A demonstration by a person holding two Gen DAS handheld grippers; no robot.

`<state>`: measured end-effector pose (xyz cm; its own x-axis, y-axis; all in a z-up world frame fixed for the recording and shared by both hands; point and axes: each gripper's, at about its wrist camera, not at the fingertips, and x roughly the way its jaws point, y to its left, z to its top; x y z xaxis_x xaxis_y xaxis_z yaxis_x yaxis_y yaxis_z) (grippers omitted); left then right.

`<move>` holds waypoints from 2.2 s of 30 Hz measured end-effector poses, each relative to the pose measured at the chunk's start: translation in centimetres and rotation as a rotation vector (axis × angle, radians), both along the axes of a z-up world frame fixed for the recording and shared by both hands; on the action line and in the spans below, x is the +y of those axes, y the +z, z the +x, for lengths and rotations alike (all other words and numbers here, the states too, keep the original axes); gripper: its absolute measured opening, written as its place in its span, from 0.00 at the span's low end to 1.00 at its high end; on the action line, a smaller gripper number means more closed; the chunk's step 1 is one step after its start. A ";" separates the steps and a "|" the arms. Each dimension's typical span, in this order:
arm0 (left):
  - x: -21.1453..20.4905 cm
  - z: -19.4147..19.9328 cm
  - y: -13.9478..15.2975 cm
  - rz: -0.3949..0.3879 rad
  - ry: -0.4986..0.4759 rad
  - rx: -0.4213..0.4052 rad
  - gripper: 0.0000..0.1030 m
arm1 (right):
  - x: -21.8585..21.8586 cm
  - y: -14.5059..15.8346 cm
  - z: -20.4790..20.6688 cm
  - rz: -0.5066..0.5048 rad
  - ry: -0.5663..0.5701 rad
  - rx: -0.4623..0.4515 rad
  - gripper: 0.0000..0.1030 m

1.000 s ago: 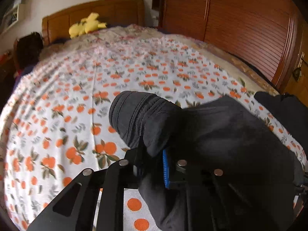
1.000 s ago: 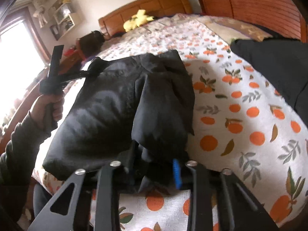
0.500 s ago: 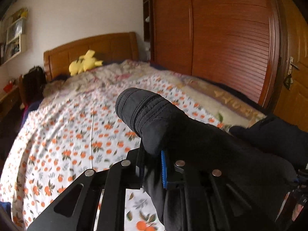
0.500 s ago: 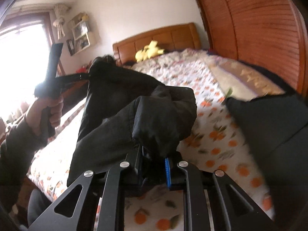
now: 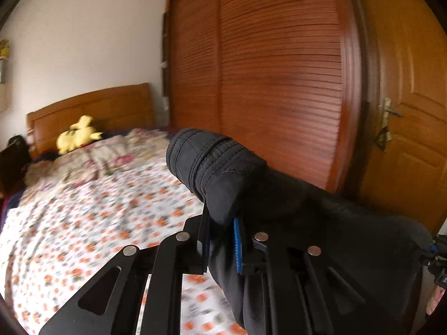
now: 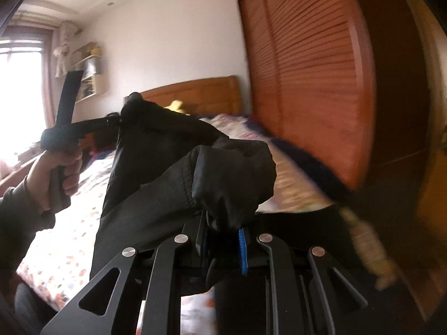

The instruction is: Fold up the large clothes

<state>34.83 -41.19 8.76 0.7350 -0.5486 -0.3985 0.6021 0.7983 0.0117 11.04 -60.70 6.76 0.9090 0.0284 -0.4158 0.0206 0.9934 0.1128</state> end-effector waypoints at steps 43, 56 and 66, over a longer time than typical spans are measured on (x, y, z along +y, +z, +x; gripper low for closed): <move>3.4 -12.4 -10.8 0.080 -0.152 0.076 0.98 | -8.5 -6.6 1.0 -0.118 -0.285 0.249 0.56; 12.7 -16.9 -8.9 0.063 -0.044 0.068 0.98 | -4.8 -3.6 -1.6 -0.162 -0.337 0.201 0.75; 21.7 -21.5 -8.3 0.059 0.096 0.071 0.98 | 7.2 -1.0 -2.7 -0.128 -0.133 0.082 0.93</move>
